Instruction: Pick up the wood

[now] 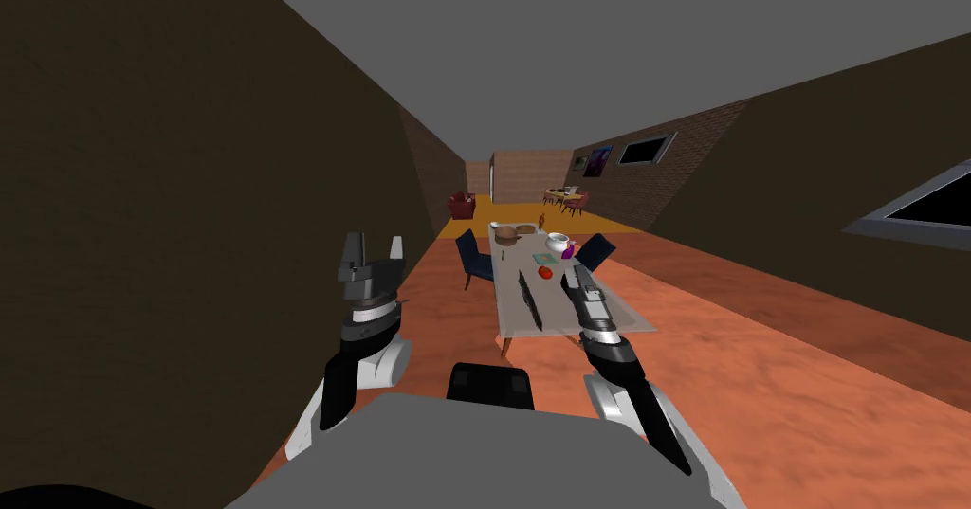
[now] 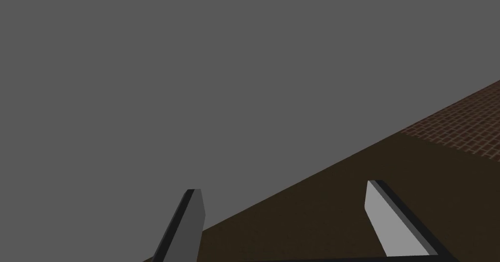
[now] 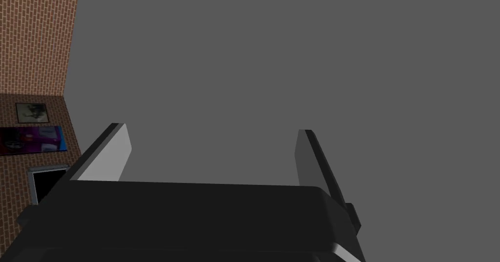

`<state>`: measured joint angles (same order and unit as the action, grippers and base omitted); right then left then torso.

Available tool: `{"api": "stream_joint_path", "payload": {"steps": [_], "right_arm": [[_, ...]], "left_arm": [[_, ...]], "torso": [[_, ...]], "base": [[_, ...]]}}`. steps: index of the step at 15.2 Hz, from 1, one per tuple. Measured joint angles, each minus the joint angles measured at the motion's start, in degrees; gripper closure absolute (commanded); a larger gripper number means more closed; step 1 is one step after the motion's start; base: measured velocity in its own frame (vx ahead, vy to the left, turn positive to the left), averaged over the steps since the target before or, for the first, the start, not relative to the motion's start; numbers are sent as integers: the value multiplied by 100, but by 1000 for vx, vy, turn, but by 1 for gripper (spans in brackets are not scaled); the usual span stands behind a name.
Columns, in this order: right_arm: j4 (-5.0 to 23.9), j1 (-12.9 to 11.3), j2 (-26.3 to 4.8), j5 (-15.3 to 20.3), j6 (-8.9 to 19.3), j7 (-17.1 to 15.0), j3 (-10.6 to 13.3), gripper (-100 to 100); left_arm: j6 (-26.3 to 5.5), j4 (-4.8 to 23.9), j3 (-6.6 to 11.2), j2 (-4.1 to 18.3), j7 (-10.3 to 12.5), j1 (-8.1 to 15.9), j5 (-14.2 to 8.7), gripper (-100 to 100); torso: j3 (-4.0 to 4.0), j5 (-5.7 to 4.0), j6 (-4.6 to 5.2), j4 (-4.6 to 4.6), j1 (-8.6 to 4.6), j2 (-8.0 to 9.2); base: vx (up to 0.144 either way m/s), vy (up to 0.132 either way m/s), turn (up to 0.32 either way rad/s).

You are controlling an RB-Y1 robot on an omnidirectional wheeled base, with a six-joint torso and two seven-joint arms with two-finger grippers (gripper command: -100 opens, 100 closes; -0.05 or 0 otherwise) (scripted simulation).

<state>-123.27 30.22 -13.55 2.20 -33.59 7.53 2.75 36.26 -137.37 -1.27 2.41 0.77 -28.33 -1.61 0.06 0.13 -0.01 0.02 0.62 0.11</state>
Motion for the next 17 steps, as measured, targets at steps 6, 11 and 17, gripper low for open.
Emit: {"api": "stream_joint_path", "payload": {"steps": [6, 11, 17], "right_arm": [[475, 334, -615, 312, 210, -110, 233, -100], [970, 576, -1114, 558, 336, -228, 386, -100], [1679, 818, -1618, 869, 441, -350, 598, -100]], "left_arm": [[0, 0, 0, 0, 0, 0, 0, 0], [0, 0, 0, 0, 0, 0, 0, 0], [0, 0, 0, 0, 0, -1, 0, 0]], "torso": [[-2, -2, 0, -1, -10, -3], [-9, 0, 1, -4, -1, -15], [-13, -1, 1, -5, -11, -23]], "base": [[-14, 141, 40], [14, 131, 48], [38, 117, 69]]}}
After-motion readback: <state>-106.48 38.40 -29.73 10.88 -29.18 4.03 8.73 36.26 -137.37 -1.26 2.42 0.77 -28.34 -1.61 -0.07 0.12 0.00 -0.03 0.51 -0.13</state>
